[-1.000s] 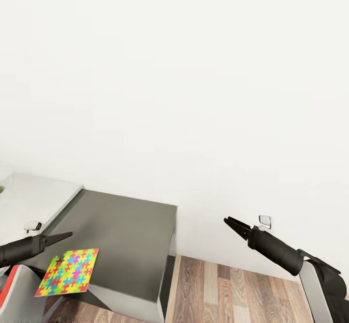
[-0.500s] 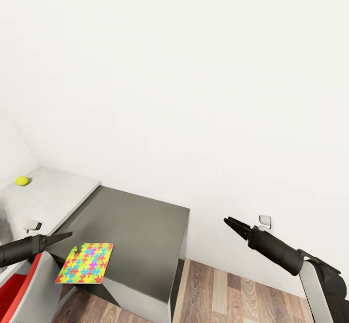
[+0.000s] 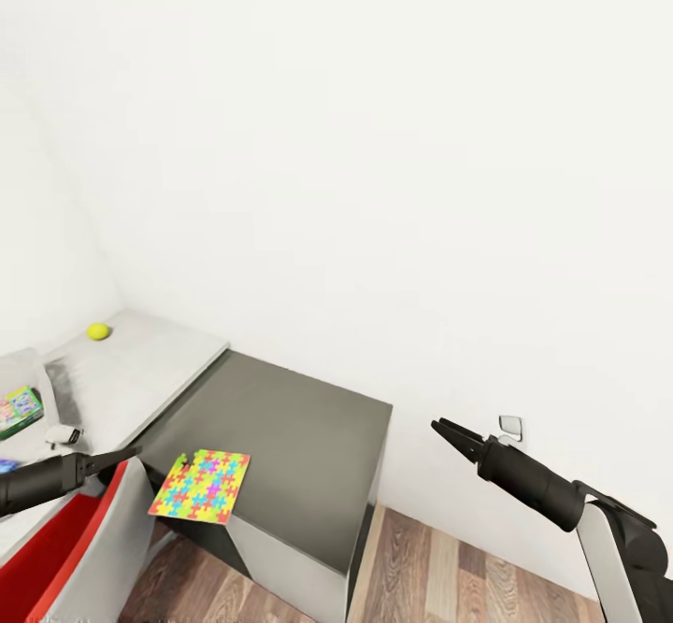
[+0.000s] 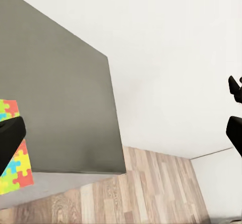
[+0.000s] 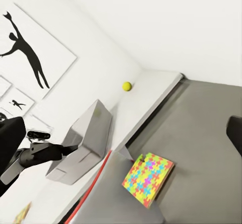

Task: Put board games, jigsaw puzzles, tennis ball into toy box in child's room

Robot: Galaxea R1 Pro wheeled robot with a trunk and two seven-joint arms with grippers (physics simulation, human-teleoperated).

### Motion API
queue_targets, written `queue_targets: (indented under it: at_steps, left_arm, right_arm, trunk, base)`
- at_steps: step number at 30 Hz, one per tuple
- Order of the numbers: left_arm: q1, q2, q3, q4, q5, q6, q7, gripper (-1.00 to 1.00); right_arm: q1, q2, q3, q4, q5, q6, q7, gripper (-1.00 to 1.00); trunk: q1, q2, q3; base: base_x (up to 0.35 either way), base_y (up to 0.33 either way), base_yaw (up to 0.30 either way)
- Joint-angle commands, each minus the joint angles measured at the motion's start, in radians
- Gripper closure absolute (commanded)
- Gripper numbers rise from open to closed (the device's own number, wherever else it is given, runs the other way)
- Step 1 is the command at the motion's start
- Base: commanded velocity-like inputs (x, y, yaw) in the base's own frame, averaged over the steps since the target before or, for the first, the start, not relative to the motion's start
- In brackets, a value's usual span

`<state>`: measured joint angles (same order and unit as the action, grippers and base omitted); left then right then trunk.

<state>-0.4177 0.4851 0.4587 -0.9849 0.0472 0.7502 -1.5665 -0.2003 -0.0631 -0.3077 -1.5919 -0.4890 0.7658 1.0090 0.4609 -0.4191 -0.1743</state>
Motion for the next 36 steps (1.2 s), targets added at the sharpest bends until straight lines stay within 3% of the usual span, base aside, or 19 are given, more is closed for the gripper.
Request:
queue_targets:
  at_steps: [1,28,36]
  left_arm:
    - [-0.001,0.0,0.0,0.0,-0.001,0.011,-0.004,-1.0]
    - [-0.001,0.001,0.003,0.0,-0.001,0.011,-0.004,-1.0]
    - [-0.001,0.001,0.003,0.0,-0.001,0.012,-0.004,-1.0]
  right_arm:
    - [-0.001,0.0,-0.001,0.0,-0.003,0.006,0.001,-1.0]
    - [-0.001,-0.001,-0.001,0.0,-0.003,0.006,0.0,-1.0]
    - [-0.001,-0.001,-0.001,0.0,-0.003,0.006,-0.001,-1.0]
  trunk:
    - [0.001,-0.002,-0.001]
    - [0.001,-0.002,0.025]
    - [0.001,-0.002,0.033]
  base:
    - [-0.006,0.0,0.236]
    - [-0.001,0.0,0.242]
    - [-0.15,0.0,0.243]
